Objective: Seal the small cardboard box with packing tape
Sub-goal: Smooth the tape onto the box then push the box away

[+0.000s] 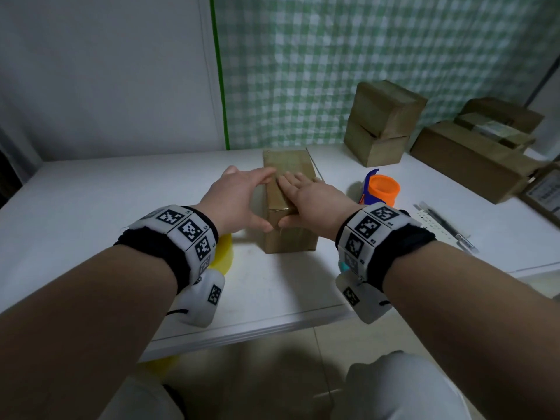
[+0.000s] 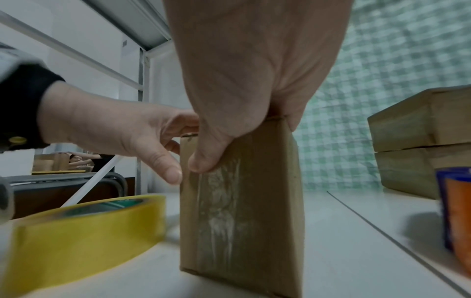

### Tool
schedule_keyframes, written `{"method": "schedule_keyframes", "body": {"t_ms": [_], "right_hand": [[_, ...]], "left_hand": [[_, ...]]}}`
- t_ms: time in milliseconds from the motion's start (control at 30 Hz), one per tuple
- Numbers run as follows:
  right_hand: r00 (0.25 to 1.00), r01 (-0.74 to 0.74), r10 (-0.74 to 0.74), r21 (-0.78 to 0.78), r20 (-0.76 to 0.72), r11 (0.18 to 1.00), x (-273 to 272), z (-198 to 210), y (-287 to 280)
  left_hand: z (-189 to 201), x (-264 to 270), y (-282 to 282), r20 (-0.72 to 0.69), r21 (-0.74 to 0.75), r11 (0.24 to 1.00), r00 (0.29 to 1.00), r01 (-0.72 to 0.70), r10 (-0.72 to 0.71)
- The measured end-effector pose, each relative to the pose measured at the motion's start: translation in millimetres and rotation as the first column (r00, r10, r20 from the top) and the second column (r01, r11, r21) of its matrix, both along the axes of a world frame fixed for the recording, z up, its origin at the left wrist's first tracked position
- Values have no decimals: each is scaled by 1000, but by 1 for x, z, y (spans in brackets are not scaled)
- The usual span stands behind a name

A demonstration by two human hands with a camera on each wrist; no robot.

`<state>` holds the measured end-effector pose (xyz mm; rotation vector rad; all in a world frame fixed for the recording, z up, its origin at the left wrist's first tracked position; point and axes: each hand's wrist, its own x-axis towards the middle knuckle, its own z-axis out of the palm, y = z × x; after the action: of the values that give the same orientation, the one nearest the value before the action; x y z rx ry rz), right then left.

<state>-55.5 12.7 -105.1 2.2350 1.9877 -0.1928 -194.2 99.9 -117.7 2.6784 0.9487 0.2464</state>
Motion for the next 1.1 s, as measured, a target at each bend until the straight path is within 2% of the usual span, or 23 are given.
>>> {"method": "schedule_keyframes", "body": {"t_ms": [167, 267, 400, 500, 633, 900, 1100], "right_hand": [[997, -75, 68, 157, 48, 985, 7, 1, -19], [995, 30, 3, 315, -103, 949, 6, -1, -19], [965, 244, -208, 258, -158, 935, -4, 1, -9], [919, 380, -349, 174, -184, 908, -7, 3, 0], [869, 451, -405, 119, -285, 884, -4, 3, 13], [786, 583, -461, 245, -412, 775, 30, 8, 35], [762, 622, -470, 301, -446, 723, 72, 6, 73]], "left_hand": [[7, -2, -5, -6, -60, 998, 1000, 0, -1], [16, -6, -5, -12, -190, 982, 1000, 15, -18], [27, -6, 1, -1, -297, 955, 1000, -30, 31], [32, -6, 5, 7, -429, 903, 999, -31, 37], [29, -6, 12, 44, -572, 820, 997, -25, 60], [35, 11, 36, 120, -548, 832, 976, -86, 181], [30, 37, 69, 144, -488, 864, 965, -123, 219]]}}
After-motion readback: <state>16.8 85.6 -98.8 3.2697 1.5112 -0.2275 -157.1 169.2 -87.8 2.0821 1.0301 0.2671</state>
